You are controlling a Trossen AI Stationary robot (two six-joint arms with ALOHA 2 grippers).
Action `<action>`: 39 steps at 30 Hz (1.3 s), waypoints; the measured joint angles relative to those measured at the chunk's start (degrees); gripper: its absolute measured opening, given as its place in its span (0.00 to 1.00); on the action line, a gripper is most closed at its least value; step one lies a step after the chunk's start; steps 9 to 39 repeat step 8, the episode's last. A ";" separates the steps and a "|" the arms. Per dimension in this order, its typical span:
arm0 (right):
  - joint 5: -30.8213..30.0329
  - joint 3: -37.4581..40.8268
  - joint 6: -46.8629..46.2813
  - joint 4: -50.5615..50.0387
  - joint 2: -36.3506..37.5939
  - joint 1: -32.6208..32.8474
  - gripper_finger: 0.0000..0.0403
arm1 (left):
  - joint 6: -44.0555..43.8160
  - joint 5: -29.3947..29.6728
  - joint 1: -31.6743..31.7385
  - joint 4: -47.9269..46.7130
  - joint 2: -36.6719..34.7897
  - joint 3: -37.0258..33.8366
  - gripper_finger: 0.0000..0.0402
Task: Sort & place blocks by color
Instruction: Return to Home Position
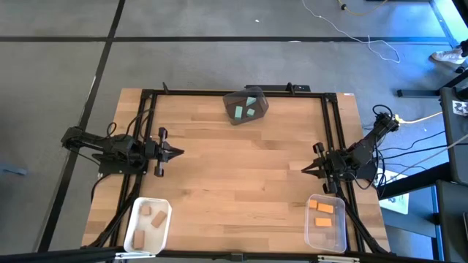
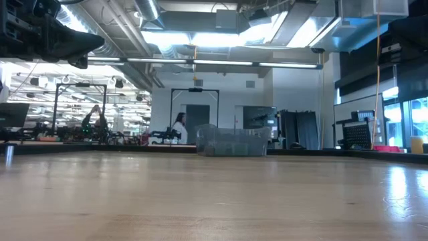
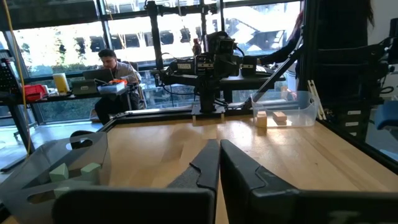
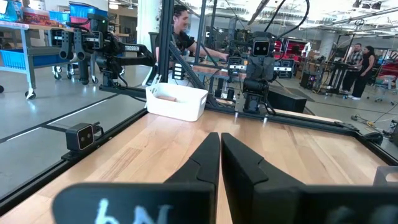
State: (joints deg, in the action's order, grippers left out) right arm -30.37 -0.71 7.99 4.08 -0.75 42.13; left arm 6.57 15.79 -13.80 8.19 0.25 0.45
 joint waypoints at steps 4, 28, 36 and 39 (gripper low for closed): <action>0.00 0.00 0.00 0.01 0.02 0.01 0.04 | -0.02 0.00 0.00 0.00 0.02 0.00 0.03; -0.01 0.00 0.00 0.00 0.00 0.00 0.04 | -0.02 0.02 0.00 0.00 0.01 0.00 0.05; -0.01 0.00 0.00 0.00 0.00 0.00 0.04 | -0.02 0.02 0.00 0.00 0.01 0.00 0.05; -0.01 0.00 0.00 0.00 0.00 0.00 0.04 | -0.02 0.02 0.00 0.00 0.01 0.00 0.05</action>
